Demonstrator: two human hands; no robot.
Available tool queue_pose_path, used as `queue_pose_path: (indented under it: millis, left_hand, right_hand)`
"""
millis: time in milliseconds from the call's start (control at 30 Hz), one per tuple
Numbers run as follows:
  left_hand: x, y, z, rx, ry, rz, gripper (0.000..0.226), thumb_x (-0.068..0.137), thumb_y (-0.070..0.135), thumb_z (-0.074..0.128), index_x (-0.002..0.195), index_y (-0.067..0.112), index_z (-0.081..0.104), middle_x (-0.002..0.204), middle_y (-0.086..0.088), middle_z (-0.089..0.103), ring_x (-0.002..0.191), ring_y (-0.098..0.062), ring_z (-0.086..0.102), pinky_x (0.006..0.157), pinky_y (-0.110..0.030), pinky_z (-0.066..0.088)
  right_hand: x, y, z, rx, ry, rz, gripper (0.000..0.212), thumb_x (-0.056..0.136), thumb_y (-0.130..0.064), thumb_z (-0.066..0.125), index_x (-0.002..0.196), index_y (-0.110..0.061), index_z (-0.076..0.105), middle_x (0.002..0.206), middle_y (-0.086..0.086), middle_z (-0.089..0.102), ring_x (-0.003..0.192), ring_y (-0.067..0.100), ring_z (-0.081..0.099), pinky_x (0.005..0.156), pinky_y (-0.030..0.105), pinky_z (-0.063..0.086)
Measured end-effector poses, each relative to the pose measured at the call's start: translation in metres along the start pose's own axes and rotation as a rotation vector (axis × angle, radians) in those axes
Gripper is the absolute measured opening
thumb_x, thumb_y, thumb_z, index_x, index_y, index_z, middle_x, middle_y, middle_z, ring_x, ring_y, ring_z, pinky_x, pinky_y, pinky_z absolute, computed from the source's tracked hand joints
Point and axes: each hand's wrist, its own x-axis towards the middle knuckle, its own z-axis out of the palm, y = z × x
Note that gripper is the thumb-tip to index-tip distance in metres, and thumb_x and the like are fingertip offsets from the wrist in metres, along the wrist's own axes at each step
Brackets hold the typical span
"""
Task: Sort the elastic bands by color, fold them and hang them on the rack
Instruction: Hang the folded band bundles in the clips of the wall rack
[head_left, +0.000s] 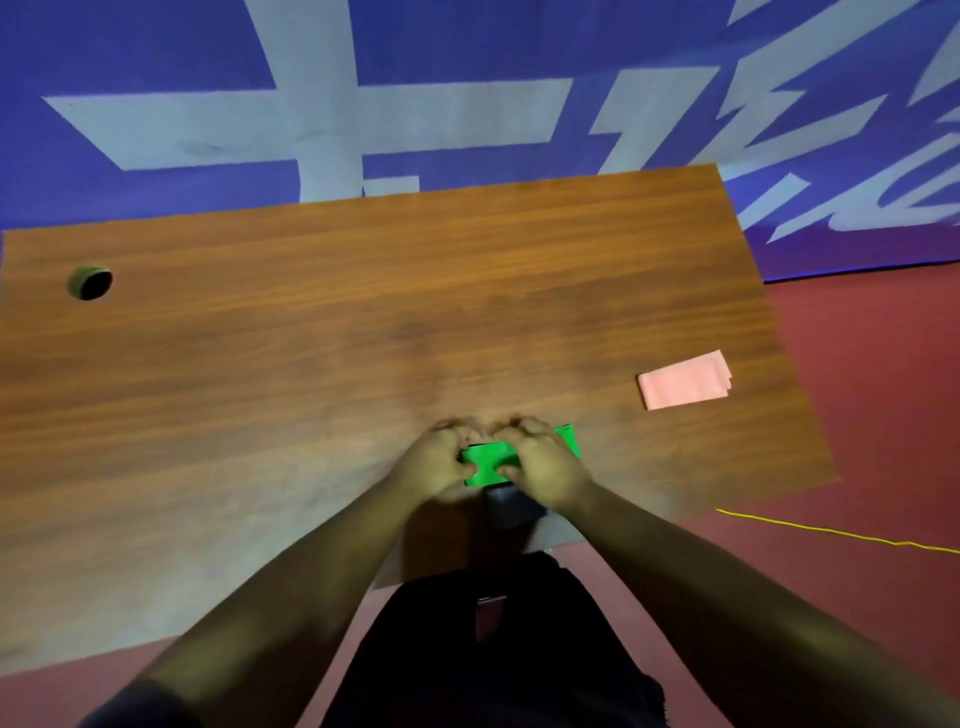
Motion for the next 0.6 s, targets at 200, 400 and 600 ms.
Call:
queue_pose_path:
  millis: [200, 400, 600]
  left_hand:
    - [0.007, -0.017, 0.020, 0.043, 0.061, -0.019, 0.053, 0.069, 0.008, 0.075, 0.120, 0.005, 0.061, 0.121, -0.014, 0.050, 0.116, -0.027, 0.050, 0.102, -0.024, 0.037]
    - [0.006, -0.020, 0.024, 0.026, 0.133, 0.039, 0.038, 0.067, 0.008, 0.073, 0.102, 0.016, 0.063, 0.101, -0.003, 0.043, 0.098, -0.024, 0.050, 0.090, -0.028, 0.042]
    - [0.011, -0.024, 0.027, 0.012, 0.161, 0.024, 0.028, 0.072, 0.007, 0.075, 0.098, 0.013, 0.067, 0.101, -0.001, 0.047, 0.104, -0.028, 0.053, 0.094, -0.032, 0.044]
  right_hand:
    - [0.007, 0.006, 0.019, -0.061, 0.028, -0.013, 0.060, 0.076, -0.025, 0.069, 0.135, -0.023, 0.055, 0.131, 0.010, 0.048, 0.129, 0.031, 0.039, 0.107, 0.036, 0.034]
    - [0.007, 0.011, 0.024, -0.089, 0.084, -0.047, 0.058, 0.074, -0.019, 0.068, 0.131, -0.022, 0.058, 0.121, 0.012, 0.050, 0.120, 0.033, 0.043, 0.099, 0.038, 0.036]
    - [0.010, 0.013, 0.028, -0.077, 0.109, -0.074, 0.058, 0.069, -0.019, 0.071, 0.126, -0.028, 0.062, 0.114, 0.010, 0.050, 0.113, 0.033, 0.046, 0.096, 0.042, 0.041]
